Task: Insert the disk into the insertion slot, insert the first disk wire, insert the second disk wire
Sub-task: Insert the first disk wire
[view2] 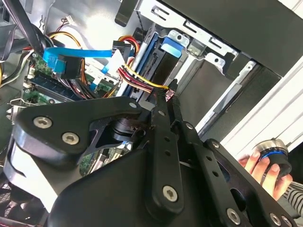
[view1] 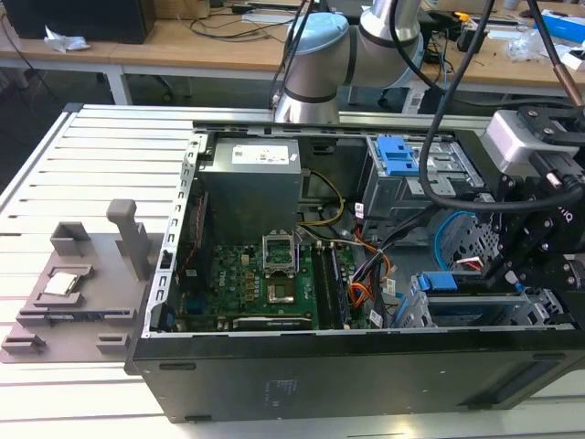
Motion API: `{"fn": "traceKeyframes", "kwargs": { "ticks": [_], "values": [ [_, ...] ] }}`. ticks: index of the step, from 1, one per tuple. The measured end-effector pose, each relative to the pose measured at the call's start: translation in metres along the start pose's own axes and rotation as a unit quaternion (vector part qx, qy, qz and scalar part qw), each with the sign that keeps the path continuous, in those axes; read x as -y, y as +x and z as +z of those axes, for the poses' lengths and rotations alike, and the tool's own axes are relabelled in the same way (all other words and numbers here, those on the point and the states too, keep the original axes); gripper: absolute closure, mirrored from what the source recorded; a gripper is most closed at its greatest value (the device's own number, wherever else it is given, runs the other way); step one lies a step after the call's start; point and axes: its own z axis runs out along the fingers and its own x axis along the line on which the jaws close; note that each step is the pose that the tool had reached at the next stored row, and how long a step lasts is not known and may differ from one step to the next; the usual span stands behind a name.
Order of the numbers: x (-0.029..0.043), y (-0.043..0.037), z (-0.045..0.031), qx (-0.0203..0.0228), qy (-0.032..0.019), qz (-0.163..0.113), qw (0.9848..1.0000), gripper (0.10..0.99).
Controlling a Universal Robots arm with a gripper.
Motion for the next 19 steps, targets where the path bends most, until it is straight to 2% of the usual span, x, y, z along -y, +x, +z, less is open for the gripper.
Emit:
{"fn": "traceKeyframes", "kwargs": {
  "ticks": [5, 12, 19],
  "values": [
    [0.0006, -0.0011, 0.0011, 0.0001, 0.0, 0.0, 1.0, 0.922],
    [0.0003, -0.0188, 0.0027, 0.0003, 0.0, 0.0, 1.0, 0.922],
    [0.0022, -0.0203, 0.0085, 0.0002, 0.0, -0.001, 1.0, 0.922]
  ]
}}
